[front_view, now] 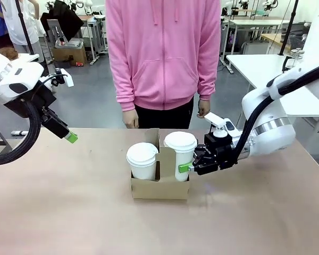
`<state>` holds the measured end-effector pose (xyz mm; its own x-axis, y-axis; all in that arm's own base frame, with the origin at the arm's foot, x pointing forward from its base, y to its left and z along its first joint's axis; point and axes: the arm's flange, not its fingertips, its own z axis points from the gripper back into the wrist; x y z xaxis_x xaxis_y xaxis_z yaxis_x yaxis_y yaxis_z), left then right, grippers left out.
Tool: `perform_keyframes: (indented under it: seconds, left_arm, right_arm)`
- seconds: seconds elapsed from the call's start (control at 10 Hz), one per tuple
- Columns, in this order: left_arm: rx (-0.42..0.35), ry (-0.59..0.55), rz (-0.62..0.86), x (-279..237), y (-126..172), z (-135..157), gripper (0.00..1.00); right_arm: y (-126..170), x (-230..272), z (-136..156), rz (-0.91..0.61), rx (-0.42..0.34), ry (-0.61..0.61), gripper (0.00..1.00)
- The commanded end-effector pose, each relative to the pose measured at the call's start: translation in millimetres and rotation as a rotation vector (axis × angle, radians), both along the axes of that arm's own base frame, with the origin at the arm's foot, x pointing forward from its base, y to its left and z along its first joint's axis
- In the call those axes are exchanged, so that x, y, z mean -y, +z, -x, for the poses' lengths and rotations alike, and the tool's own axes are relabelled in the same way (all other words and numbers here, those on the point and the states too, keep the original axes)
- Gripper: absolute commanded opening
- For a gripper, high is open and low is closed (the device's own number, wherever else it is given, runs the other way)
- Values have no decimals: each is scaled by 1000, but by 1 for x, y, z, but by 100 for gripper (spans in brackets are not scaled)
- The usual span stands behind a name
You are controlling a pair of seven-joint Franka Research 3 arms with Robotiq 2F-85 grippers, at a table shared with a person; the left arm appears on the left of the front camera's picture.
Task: Pour a drink into a cup and package it in a carrier.
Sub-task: Insert the held 600 ml Paper Cup into the Cup Carrier.
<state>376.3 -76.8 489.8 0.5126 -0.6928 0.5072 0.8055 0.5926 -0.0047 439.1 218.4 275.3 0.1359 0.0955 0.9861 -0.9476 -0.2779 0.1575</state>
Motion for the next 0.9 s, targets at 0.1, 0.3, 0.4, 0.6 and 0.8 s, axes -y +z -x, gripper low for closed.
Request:
perform_keyframes:
  seconds: [0.1, 0.3, 0.4, 0.6, 0.8]
  left_arm:
    - [0, -1, -14, -1, 2, -1, 94]
    - [0, -1, -14, -1, 2, -1, 94]
    - [0, -1, -14, -1, 2, -1, 94]
    - [0, -1, -14, -1, 2, -1, 94]
    - [0, -1, -14, -1, 2, -1, 94]
  right_arm:
    - [-11, -4, -5, 20, 72, 34, 87]
    - [-17, -3, -4, 29, 88, 39, 87]
    - [-18, -1, -5, 29, 97, 34, 87]
    - [-18, 2, -6, 49, 127, 22, 100]
    - [-11, 11, -7, 58, 148, -4, 100]
